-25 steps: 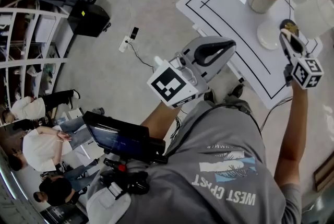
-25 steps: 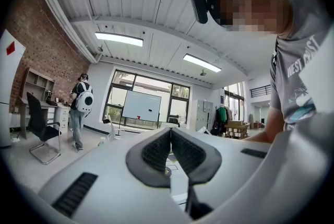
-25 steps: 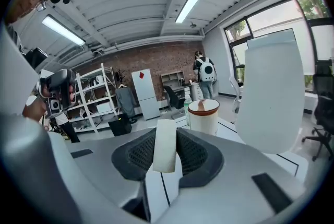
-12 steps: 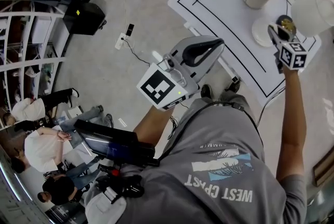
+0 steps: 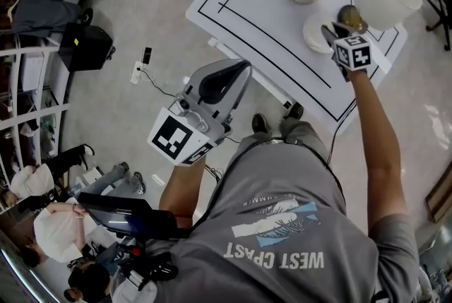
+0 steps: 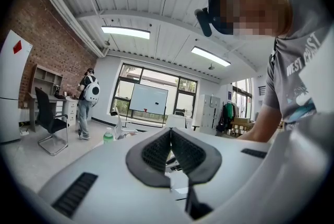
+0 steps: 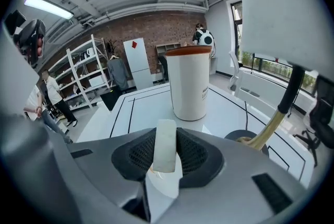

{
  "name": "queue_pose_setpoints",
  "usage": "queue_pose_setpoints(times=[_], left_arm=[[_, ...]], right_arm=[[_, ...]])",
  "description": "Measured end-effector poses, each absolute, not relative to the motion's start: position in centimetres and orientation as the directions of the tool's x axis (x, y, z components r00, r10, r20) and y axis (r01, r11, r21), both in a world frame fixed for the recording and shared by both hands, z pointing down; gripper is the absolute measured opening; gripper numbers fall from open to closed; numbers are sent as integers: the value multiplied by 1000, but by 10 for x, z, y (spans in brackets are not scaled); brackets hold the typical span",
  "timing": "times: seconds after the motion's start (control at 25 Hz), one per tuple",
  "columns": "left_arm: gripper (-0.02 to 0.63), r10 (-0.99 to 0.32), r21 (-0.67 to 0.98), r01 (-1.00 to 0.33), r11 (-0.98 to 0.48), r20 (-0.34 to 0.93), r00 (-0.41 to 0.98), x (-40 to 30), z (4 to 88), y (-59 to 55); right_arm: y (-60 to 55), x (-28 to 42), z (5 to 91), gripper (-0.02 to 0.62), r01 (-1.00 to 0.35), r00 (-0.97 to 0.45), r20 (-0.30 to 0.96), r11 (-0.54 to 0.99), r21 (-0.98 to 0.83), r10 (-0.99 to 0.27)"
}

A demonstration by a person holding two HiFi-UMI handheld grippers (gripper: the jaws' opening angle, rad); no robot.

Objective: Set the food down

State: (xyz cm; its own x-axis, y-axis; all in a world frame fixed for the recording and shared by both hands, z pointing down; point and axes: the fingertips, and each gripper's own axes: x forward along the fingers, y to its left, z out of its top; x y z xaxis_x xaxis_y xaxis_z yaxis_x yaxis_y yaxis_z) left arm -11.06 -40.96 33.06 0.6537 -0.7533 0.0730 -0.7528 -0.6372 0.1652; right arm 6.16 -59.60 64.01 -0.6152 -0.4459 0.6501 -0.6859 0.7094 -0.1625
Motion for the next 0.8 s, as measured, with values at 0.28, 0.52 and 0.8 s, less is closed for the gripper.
queue_pose_setpoints(times=[0.28,0.52,0.8], left_arm=[[9,-756,181,-757,-628,92,649,-107,341,-411],[9,-760,193,-764,-615,111,640,-110,347,-413],[9,-770,199,-776,-598,126,626,-113,353,-416]], right_arm=[[-605,75,686,103,-697,-553,725,705,-131,-411],[-619,84,706,103,-688,-469,775,725,-21,-423],[-624,84,724,103,-627,-389,810,770,115,-438]])
